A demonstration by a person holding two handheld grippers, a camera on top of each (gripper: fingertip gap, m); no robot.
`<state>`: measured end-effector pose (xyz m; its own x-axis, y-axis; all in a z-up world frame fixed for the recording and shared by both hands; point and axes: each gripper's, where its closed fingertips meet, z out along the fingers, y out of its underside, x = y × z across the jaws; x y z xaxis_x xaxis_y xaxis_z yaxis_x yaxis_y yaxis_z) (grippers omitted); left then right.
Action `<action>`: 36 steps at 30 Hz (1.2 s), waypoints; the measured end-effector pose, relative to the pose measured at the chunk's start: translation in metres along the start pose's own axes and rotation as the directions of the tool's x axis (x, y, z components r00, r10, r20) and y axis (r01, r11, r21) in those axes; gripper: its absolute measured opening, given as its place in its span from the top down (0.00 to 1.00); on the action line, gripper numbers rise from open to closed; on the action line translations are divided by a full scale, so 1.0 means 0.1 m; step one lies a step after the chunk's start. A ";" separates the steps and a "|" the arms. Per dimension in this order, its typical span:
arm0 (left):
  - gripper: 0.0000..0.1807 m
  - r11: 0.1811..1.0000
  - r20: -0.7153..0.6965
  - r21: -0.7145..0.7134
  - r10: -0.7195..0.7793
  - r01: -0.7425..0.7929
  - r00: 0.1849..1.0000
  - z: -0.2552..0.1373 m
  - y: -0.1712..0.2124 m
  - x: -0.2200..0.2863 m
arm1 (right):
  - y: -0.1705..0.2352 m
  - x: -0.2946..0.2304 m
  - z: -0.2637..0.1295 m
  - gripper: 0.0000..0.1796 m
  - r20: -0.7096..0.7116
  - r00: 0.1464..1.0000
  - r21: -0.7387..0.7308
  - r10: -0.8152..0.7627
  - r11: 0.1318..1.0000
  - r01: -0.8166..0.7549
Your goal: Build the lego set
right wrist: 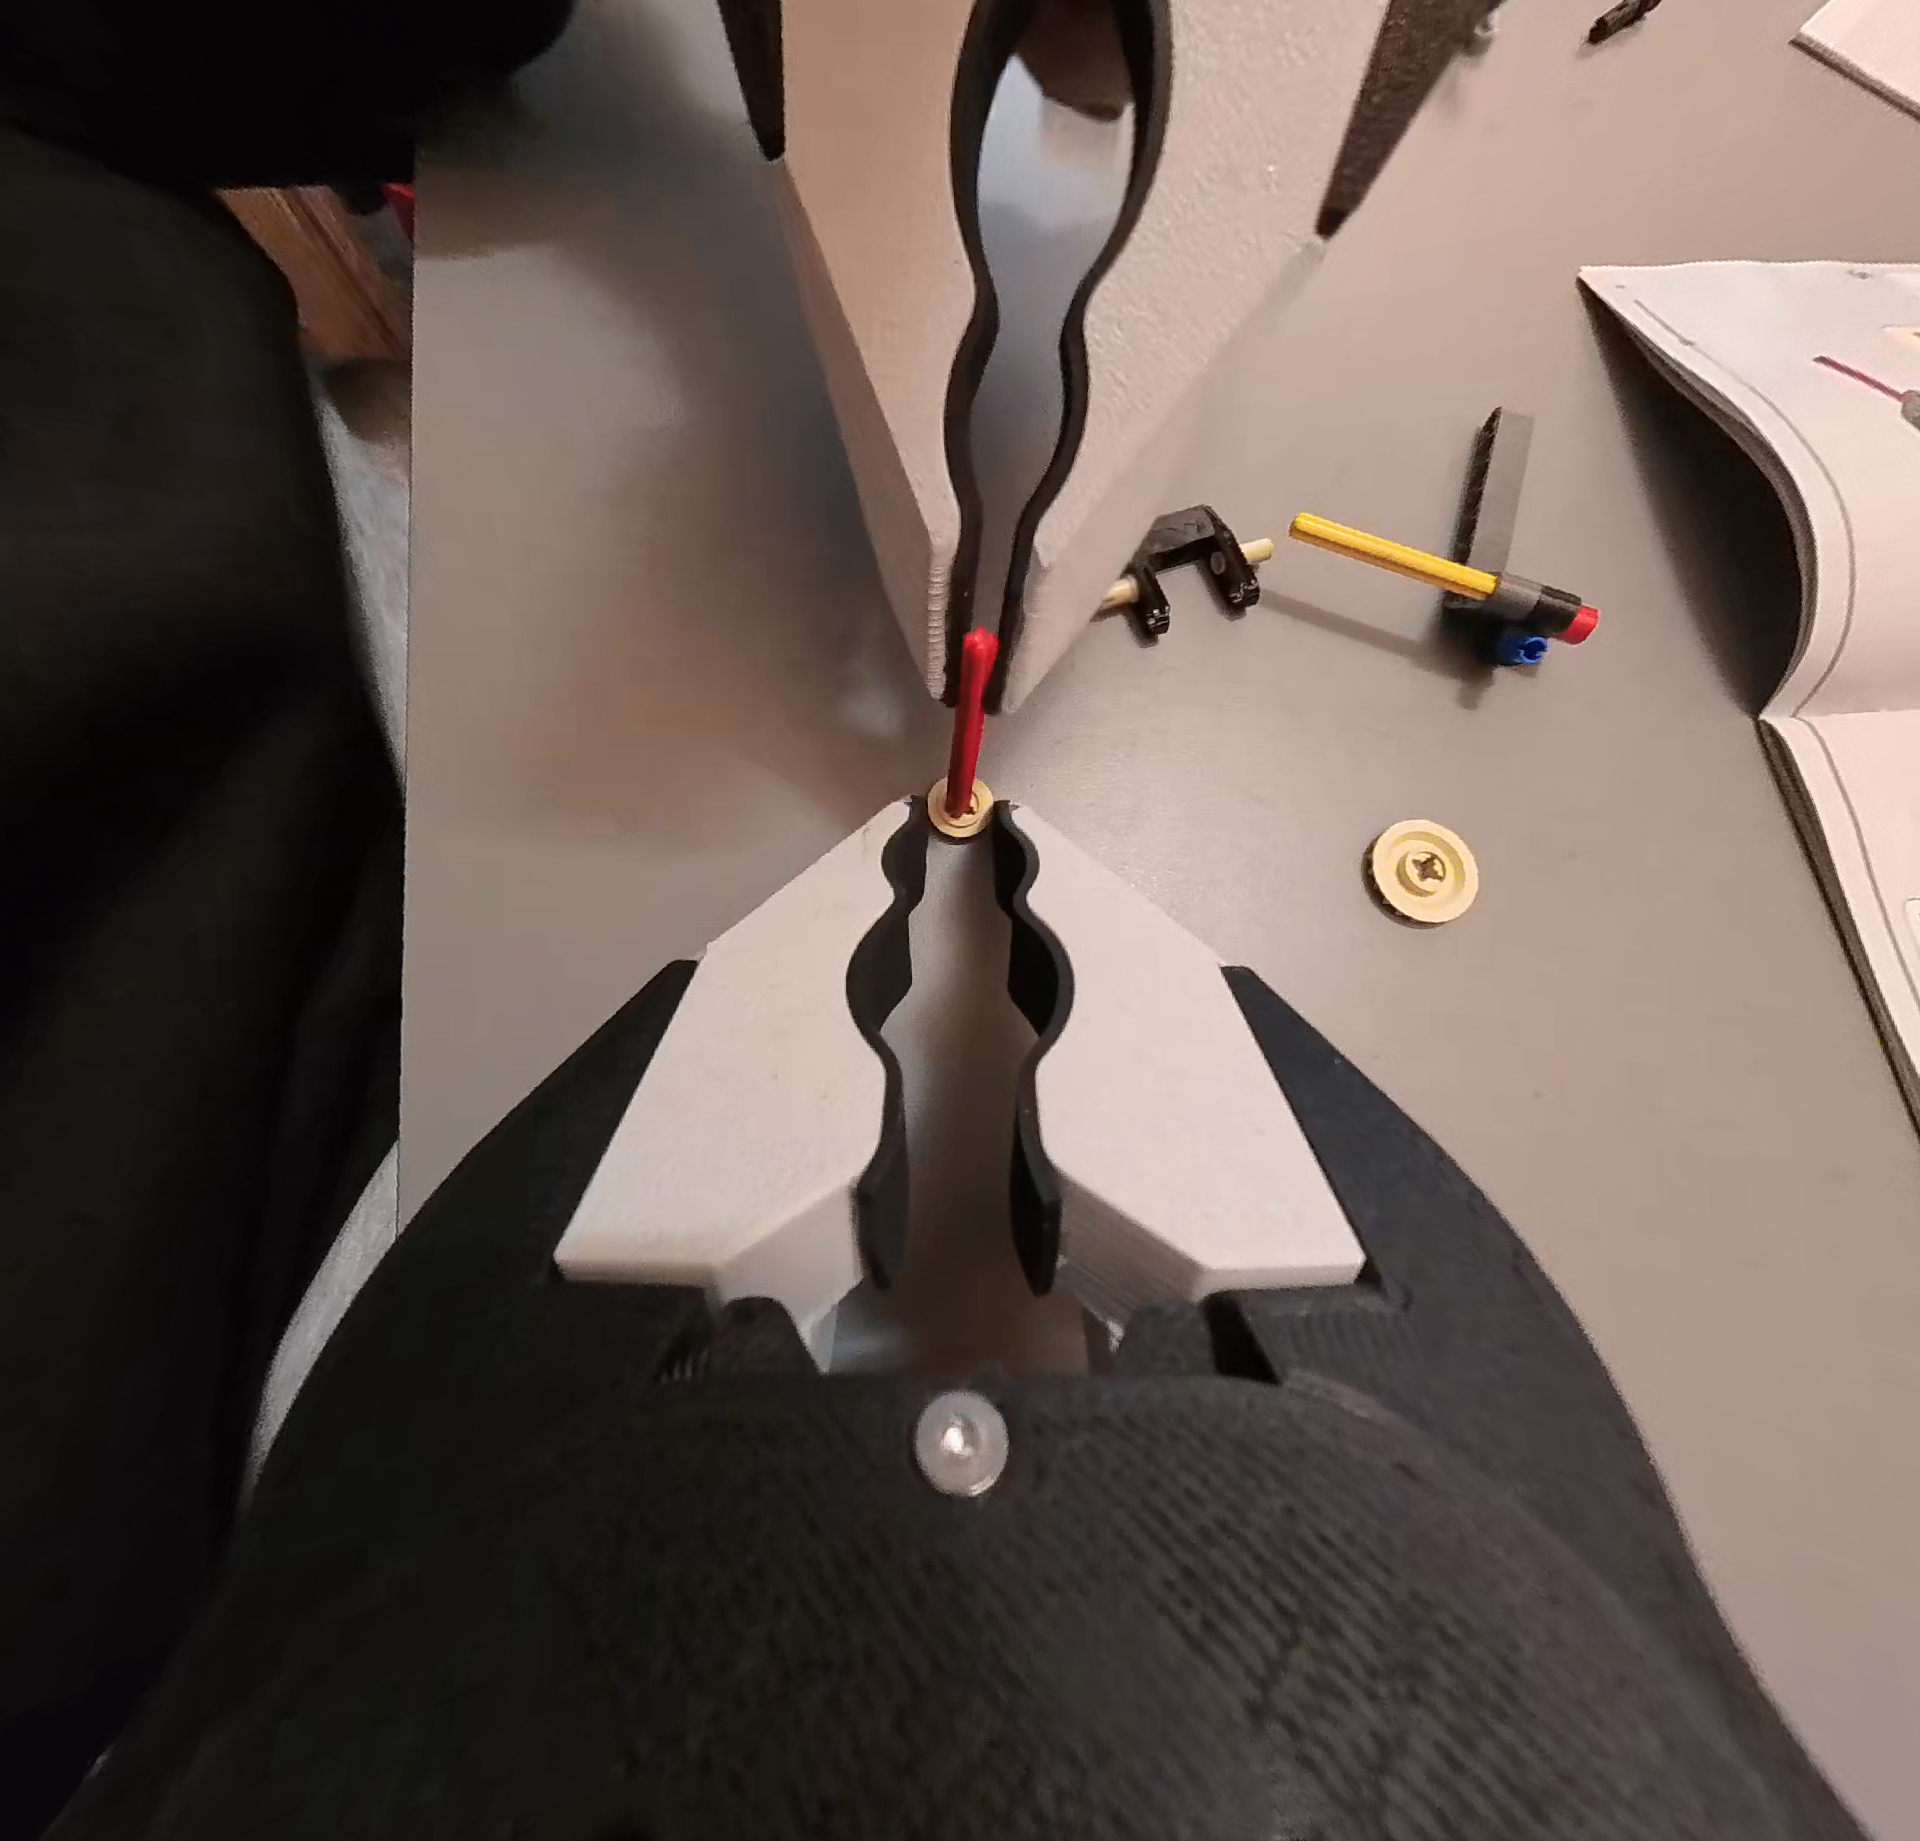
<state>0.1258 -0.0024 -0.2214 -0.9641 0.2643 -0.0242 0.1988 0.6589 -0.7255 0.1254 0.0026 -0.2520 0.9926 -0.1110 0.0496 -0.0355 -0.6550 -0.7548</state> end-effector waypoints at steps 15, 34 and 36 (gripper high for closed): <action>0.99 0.969 0.159 0.018 -0.246 0.247 0.956 0.00 0.01 -0.02 | 0.00 0.01 0.00 0.94 -0.021 0.999 -0.002 0.026 1.000 -0.026; 0.99 0.976 -0.023 -0.214 0.031 -0.035 0.999 0.02 0.00 -0.01 | 0.00 0.01 0.00 0.94 -0.008 0.999 -0.002 0.043 0.999 -0.043; 0.99 0.974 -0.043 -0.222 0.032 -0.040 0.999 0.01 0.00 -0.01 | 0.00 0.01 0.00 0.94 -0.007 0.999 -0.002 0.044 0.999 -0.044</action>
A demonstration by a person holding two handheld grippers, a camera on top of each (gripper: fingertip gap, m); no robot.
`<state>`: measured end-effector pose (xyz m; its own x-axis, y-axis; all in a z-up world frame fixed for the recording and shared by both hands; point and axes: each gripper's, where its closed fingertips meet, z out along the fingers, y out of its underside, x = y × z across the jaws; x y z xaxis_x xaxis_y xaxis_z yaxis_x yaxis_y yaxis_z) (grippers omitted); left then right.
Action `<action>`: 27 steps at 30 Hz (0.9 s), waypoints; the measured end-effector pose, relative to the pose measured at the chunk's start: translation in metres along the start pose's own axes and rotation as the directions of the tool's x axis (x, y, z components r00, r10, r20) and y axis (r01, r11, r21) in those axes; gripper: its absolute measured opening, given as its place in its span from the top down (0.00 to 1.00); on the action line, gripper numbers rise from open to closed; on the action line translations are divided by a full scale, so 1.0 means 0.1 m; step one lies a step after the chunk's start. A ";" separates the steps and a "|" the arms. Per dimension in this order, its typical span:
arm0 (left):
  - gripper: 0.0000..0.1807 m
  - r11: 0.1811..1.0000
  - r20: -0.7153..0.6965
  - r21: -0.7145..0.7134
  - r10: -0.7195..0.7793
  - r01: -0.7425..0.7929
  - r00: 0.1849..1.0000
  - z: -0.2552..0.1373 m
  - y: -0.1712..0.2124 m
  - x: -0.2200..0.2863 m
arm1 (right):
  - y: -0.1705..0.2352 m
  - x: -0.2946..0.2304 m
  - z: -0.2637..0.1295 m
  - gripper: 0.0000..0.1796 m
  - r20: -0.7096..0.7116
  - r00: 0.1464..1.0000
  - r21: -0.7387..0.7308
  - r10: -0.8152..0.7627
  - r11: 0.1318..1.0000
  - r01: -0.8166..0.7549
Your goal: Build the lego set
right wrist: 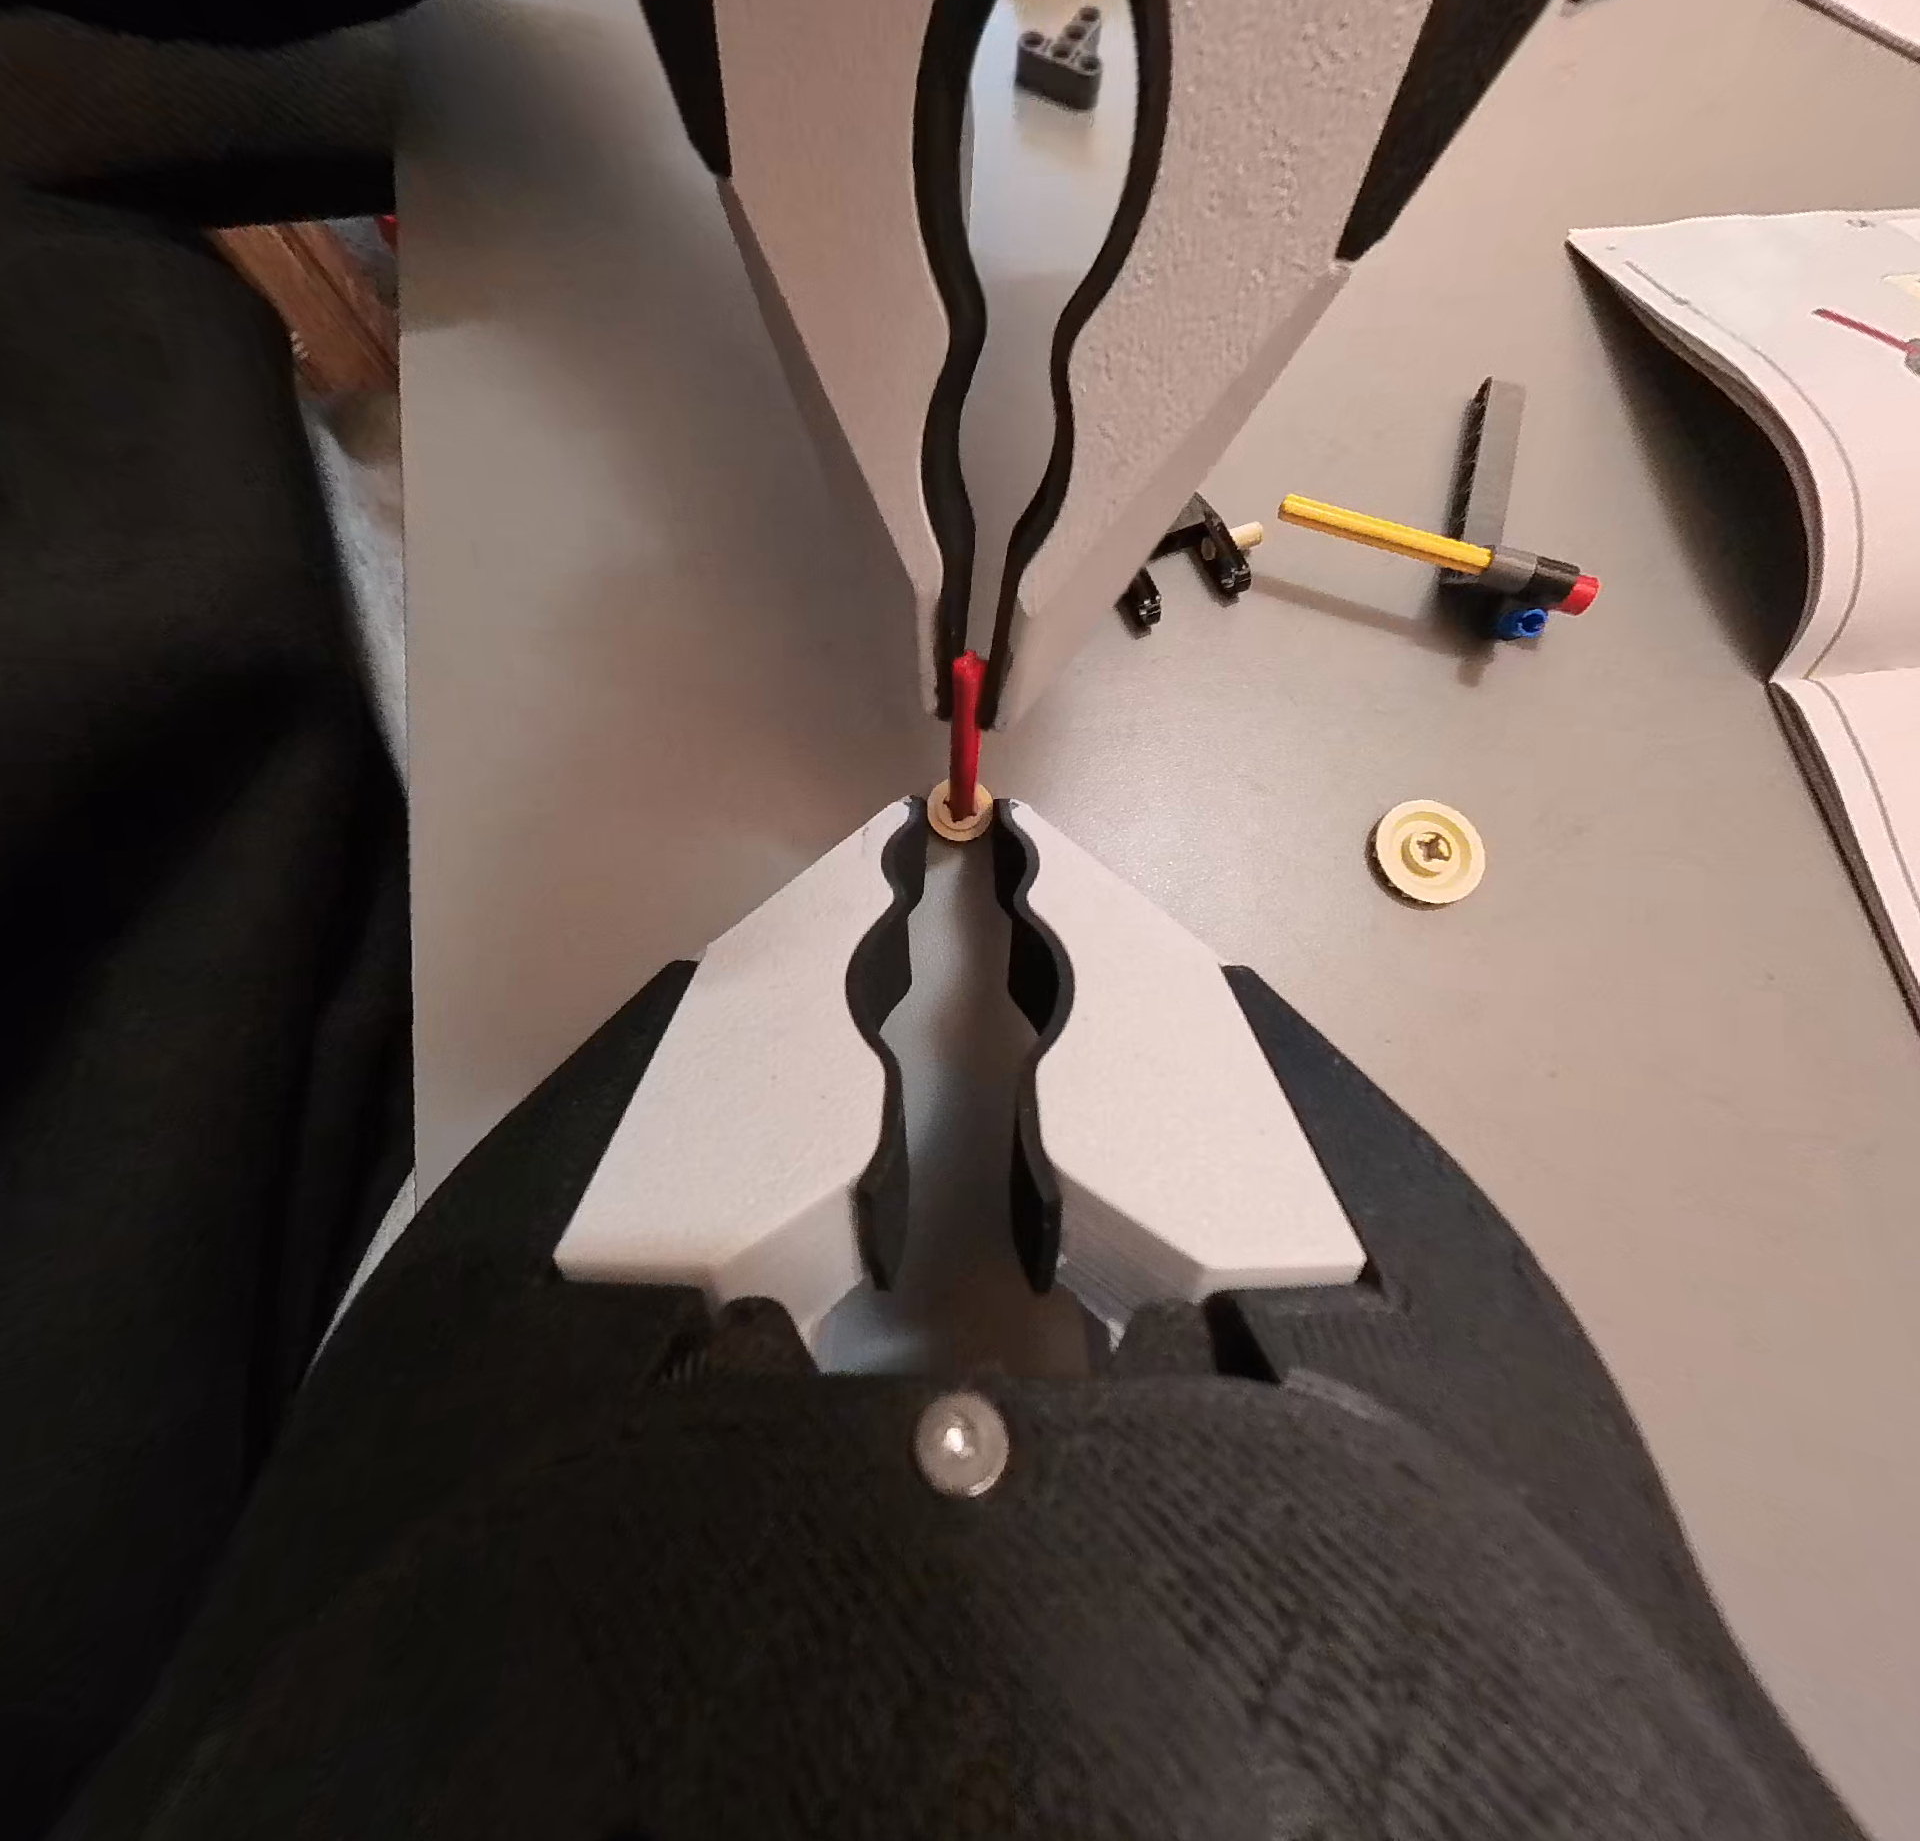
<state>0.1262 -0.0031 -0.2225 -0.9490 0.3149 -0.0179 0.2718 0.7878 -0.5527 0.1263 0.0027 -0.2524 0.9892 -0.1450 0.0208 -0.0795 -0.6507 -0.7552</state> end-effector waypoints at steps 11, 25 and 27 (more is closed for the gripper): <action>0.99 0.998 -0.068 -0.011 0.056 -0.057 0.996 0.02 0.01 0.01 | 0.00 0.00 0.00 0.94 0.009 1.000 0.000 0.008 1.000 -0.008; 1.00 0.992 -0.029 0.129 0.020 -0.016 0.999 0.04 0.01 0.02 | 0.00 0.00 0.00 0.94 0.016 1.000 0.000 0.016 1.000 -0.016; 1.00 0.989 -0.025 0.148 0.003 0.001 1.000 0.04 0.01 0.02 | 0.00 0.00 0.00 0.94 0.016 1.000 0.000 0.015 1.000 -0.015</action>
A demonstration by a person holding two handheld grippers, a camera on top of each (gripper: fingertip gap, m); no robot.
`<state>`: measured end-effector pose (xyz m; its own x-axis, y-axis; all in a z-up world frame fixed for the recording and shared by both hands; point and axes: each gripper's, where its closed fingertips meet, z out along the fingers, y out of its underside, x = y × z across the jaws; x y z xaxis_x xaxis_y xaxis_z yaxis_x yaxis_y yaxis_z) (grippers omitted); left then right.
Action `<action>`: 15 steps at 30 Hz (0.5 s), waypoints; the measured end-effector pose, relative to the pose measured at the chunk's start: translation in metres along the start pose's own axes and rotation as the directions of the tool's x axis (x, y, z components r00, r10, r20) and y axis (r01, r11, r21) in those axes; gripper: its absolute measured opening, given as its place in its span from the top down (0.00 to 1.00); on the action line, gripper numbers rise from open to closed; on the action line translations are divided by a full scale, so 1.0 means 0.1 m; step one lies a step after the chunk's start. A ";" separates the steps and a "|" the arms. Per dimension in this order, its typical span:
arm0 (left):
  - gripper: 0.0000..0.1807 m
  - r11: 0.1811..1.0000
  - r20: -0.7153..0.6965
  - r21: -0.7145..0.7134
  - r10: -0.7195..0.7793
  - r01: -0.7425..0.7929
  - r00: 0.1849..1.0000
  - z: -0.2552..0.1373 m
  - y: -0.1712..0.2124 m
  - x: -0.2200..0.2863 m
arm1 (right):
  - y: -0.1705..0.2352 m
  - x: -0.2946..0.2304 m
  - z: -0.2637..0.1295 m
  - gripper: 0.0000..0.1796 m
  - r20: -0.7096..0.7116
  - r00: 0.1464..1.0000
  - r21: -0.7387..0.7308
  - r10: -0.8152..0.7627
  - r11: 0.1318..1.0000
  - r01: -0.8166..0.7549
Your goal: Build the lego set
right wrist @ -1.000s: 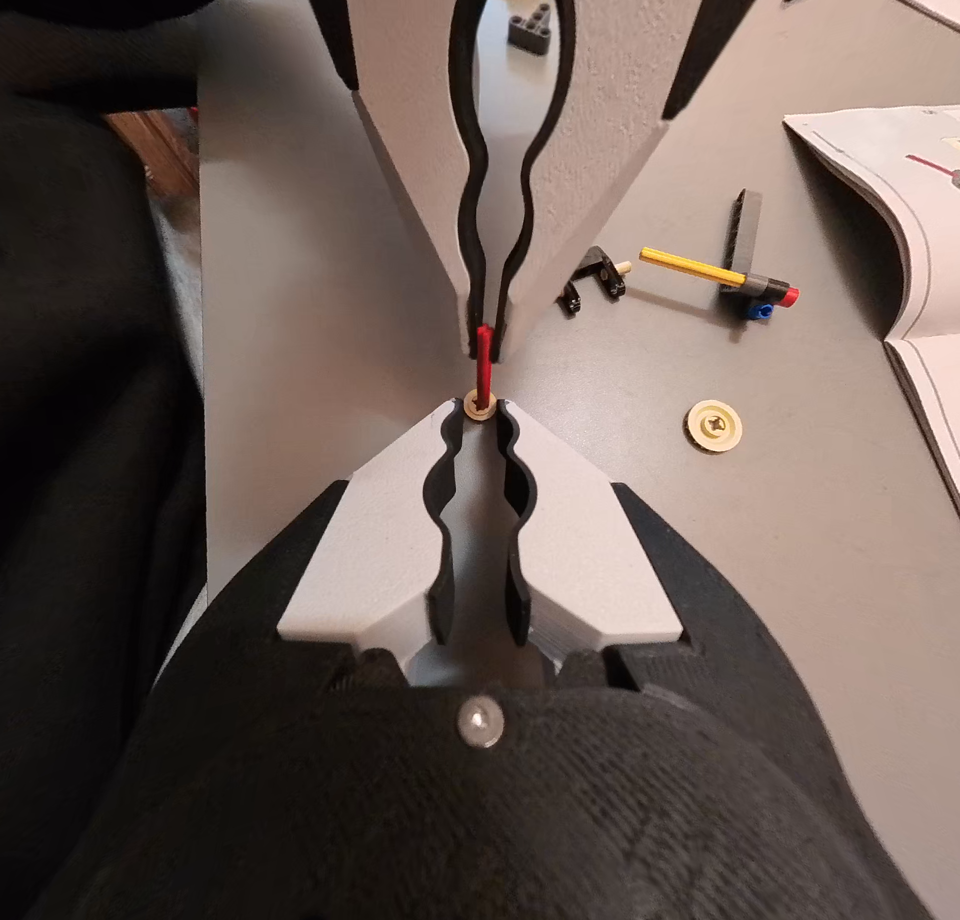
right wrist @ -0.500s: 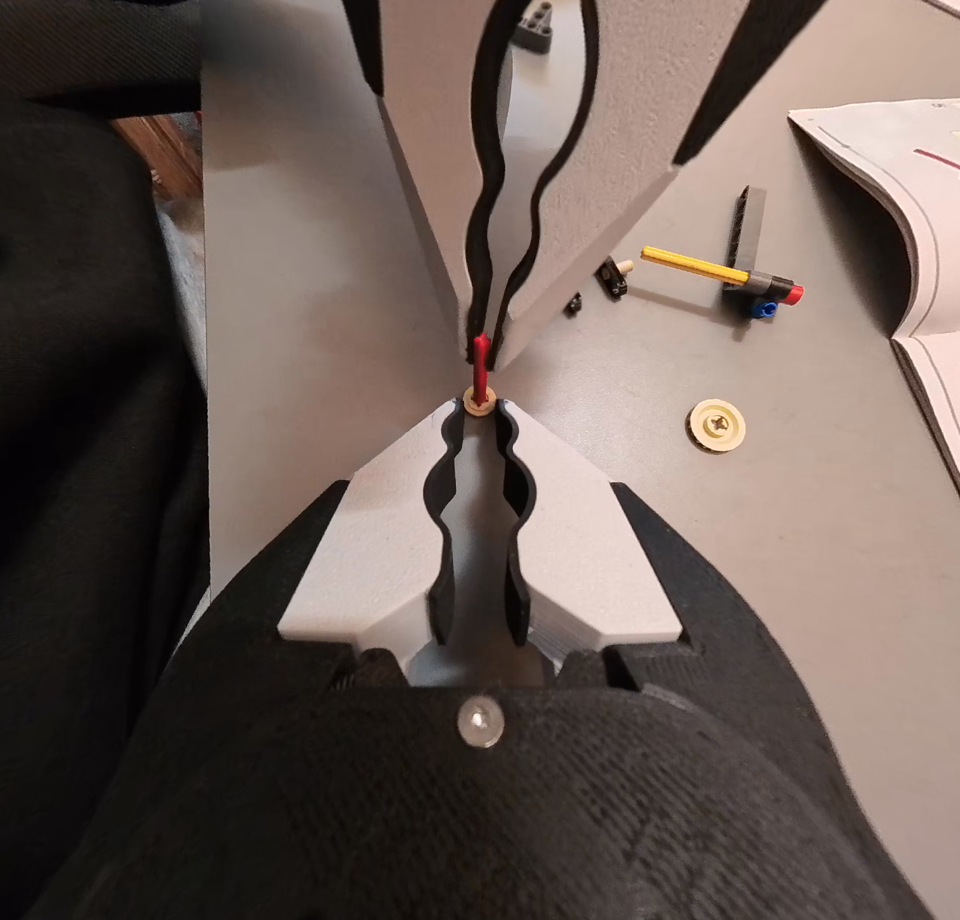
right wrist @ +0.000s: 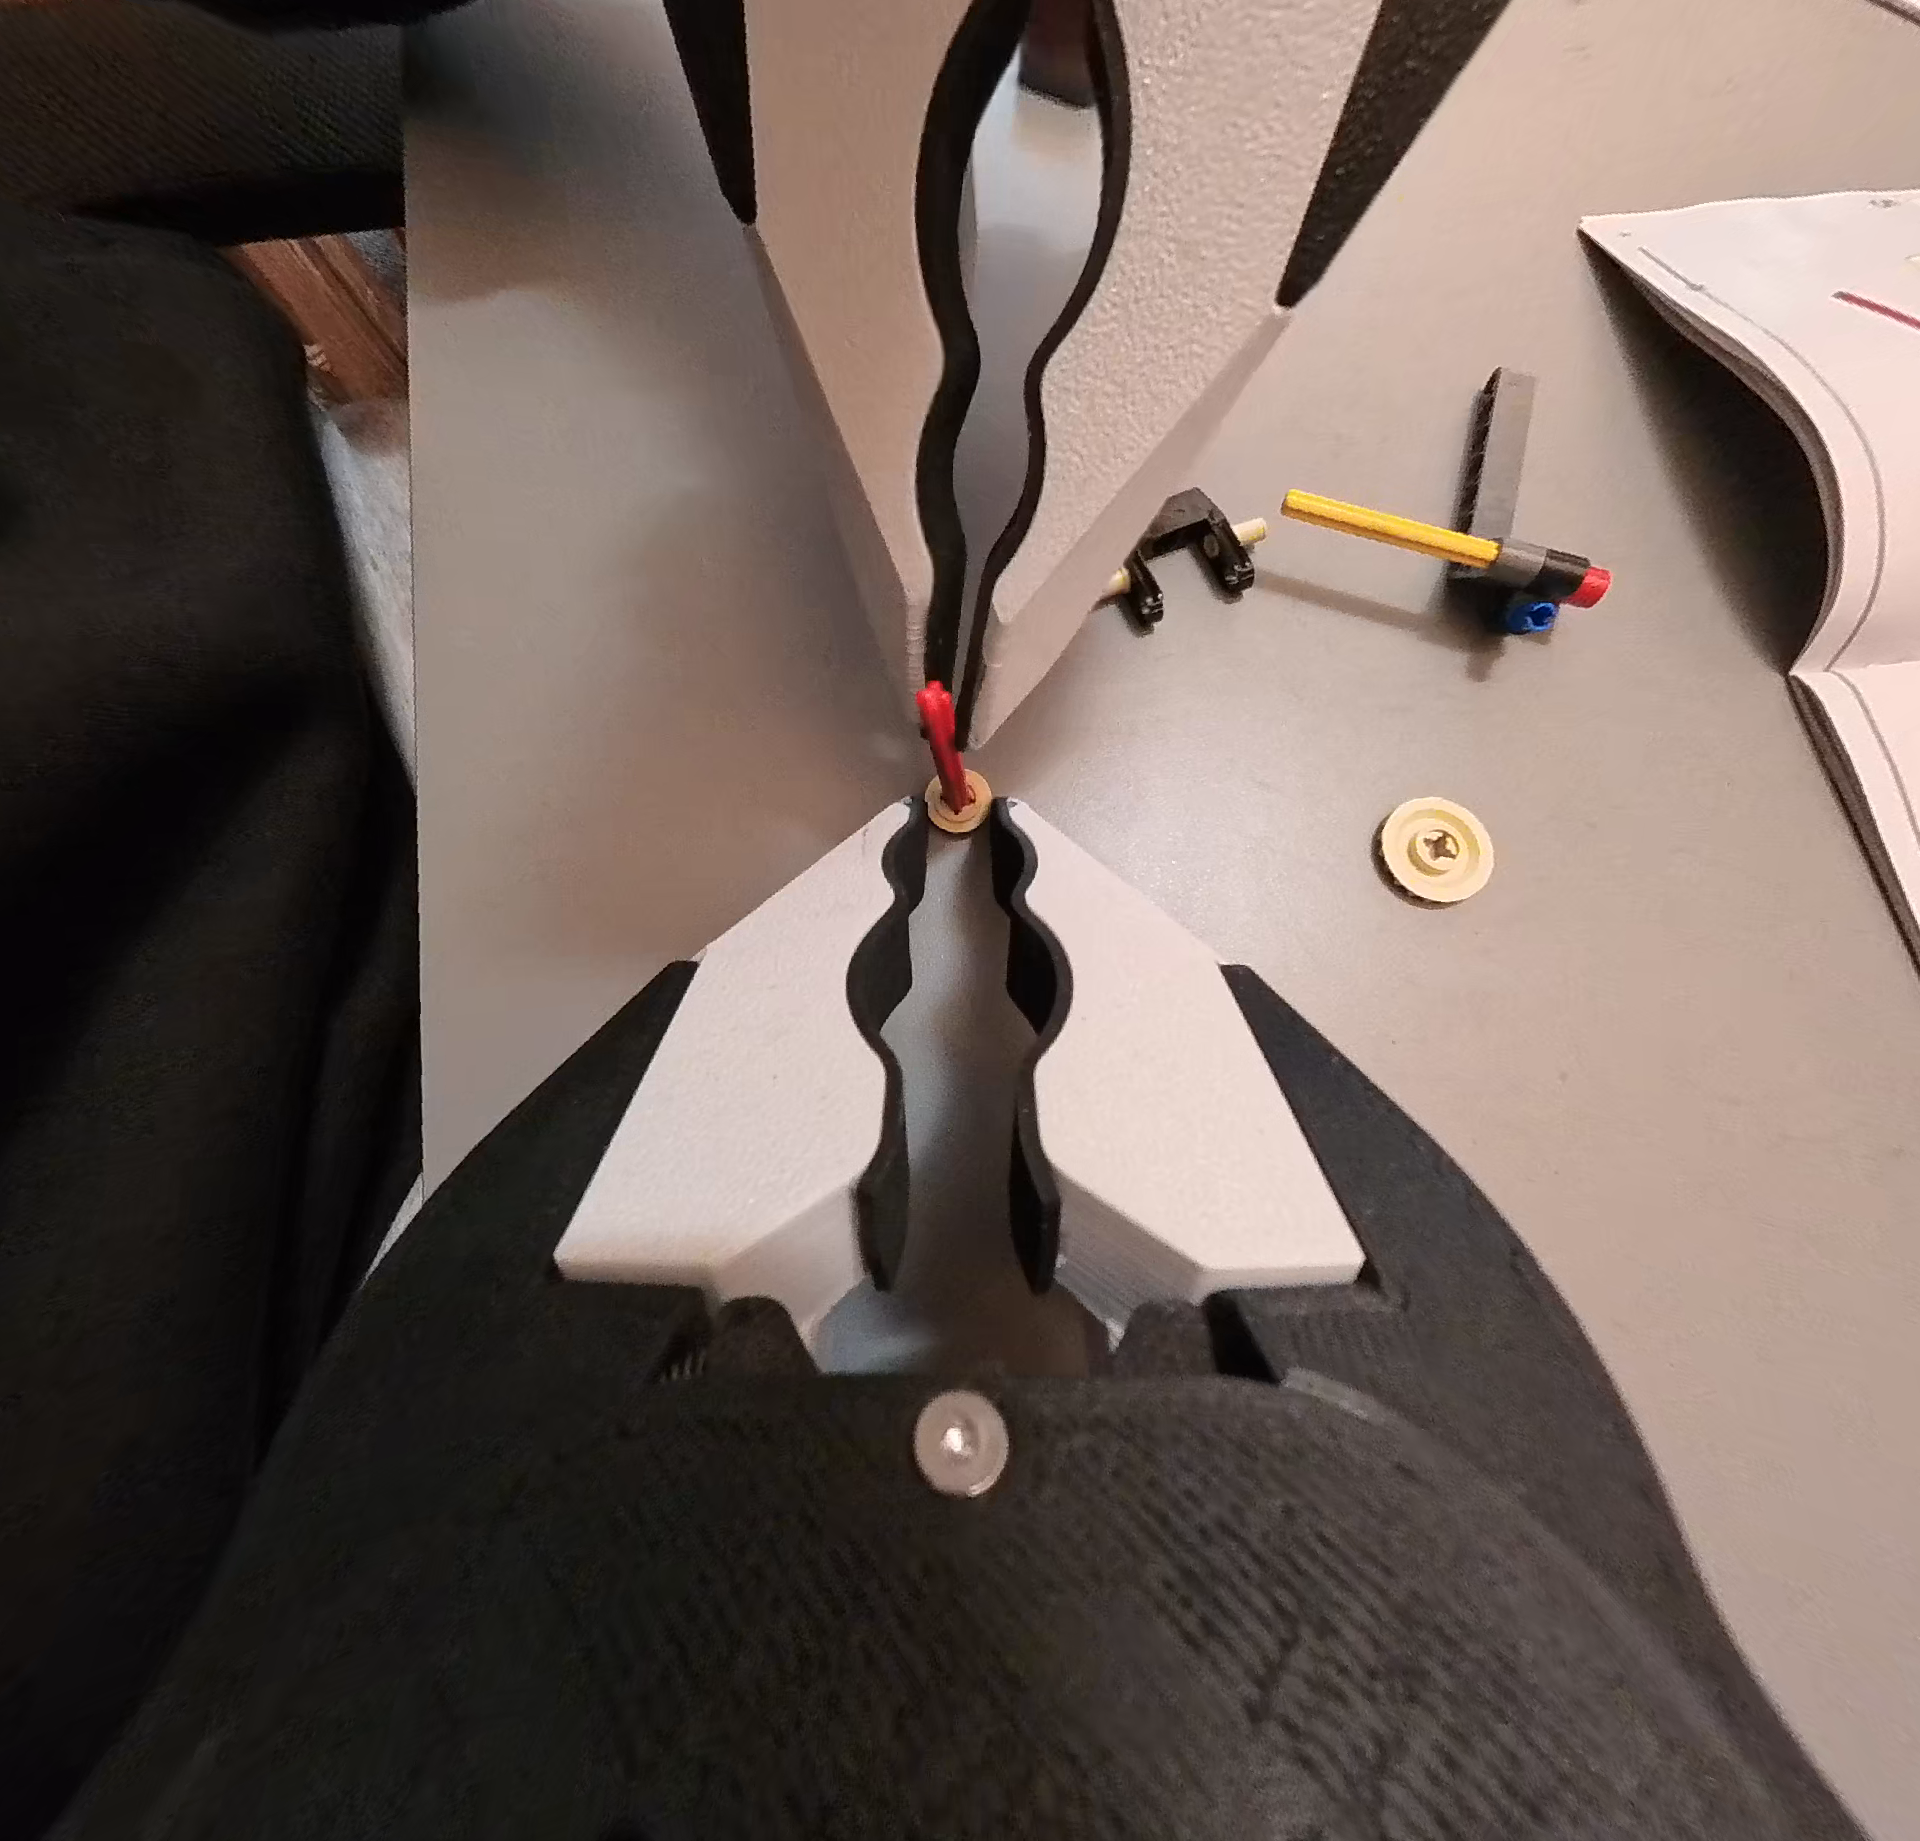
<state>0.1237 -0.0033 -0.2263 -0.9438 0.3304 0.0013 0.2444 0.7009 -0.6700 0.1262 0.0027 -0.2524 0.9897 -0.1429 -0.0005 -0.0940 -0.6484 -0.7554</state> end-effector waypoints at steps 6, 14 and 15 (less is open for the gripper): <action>1.00 0.983 0.148 0.157 -0.114 0.091 0.982 -0.08 0.03 -0.11 | 0.00 0.03 -0.01 0.86 -0.013 1.000 0.000 0.010 1.000 -0.010; 1.00 0.653 0.142 0.731 -0.428 0.197 0.893 -0.78 -0.30 -0.20 | -0.45 0.28 -0.24 0.86 -0.132 0.988 0.311 0.077 0.950 -0.032; 1.00 0.587 0.119 0.787 -0.450 0.192 0.885 -0.87 -0.35 -0.21 | -0.62 0.27 -0.32 0.86 -0.113 0.989 0.420 0.100 0.907 -0.044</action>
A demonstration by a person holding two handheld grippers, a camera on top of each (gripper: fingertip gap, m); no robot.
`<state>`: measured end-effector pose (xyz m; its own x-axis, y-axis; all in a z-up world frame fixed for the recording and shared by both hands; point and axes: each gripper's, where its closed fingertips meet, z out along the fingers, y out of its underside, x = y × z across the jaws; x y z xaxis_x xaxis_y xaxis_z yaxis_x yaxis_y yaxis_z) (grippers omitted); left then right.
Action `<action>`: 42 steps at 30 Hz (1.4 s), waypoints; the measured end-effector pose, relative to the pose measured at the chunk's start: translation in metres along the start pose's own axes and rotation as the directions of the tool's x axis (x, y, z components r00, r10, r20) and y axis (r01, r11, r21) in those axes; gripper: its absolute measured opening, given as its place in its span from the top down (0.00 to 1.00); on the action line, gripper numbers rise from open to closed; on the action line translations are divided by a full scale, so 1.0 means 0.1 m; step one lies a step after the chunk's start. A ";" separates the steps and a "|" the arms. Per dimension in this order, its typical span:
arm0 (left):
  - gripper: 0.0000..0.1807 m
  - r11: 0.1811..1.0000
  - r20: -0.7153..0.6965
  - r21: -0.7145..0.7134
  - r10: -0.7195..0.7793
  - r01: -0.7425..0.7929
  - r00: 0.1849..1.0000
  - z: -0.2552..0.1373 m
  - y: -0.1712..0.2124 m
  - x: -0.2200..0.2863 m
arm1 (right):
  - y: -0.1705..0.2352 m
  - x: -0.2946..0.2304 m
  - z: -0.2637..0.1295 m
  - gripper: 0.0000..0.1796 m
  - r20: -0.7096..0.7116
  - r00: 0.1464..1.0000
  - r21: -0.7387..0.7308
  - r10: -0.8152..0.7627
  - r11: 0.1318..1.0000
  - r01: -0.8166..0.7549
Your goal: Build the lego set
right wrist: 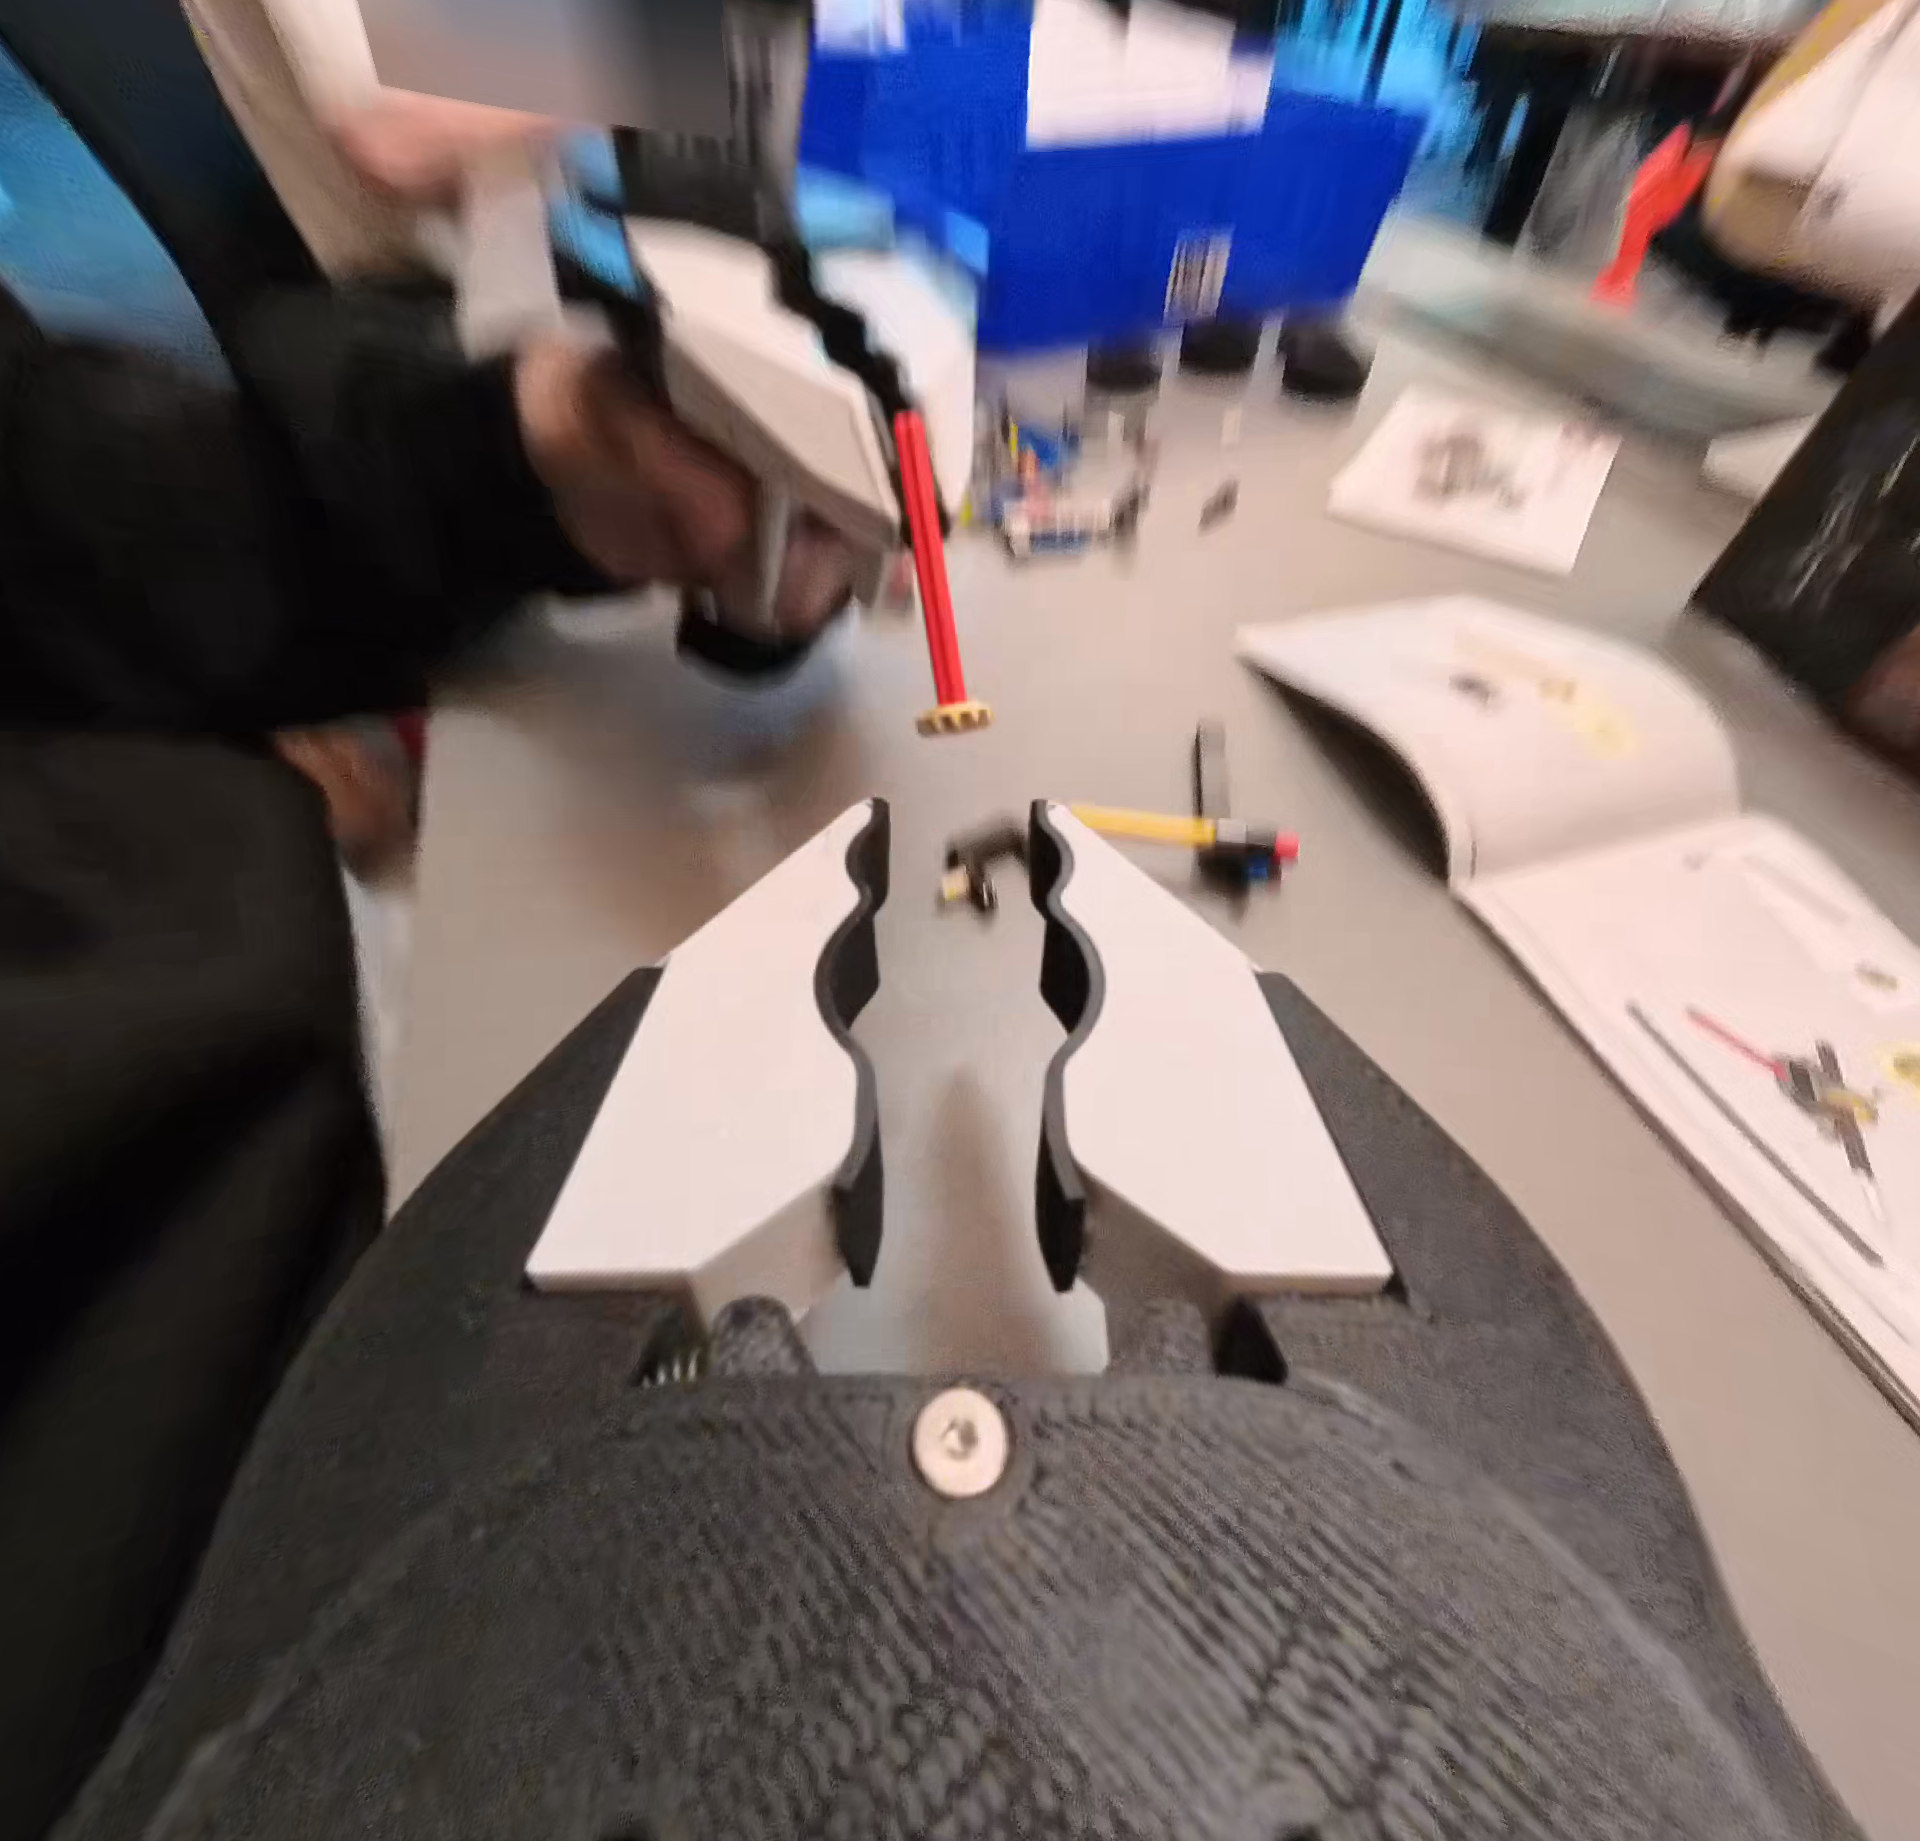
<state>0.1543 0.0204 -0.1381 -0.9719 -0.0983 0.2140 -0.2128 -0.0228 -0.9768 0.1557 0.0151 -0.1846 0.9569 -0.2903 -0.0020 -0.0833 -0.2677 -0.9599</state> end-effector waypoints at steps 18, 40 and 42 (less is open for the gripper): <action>1.00 0.920 -0.169 0.337 -0.150 0.200 0.974 -0.03 -0.38 0.15 | -0.76 -0.07 -0.22 0.94 -0.052 0.998 0.435 -0.041 0.899 0.060; 0.98 0.987 -0.079 -0.094 0.120 -0.127 0.990 0.00 0.05 0.19 | -0.44 -0.18 -0.15 0.94 -0.016 0.978 0.217 -0.207 0.954 0.205; 0.98 0.988 -0.087 -0.104 0.108 -0.117 0.990 0.00 0.08 0.20 | -0.43 -0.19 -0.14 0.94 -0.015 0.976 0.213 -0.215 0.954 0.213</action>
<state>0.1330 0.0182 -0.1414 -0.9943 -0.0130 0.1060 -0.1068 0.0928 -0.9899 0.1376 0.0192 -0.1391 0.9481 -0.2399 0.2087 0.1839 -0.1217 -0.9754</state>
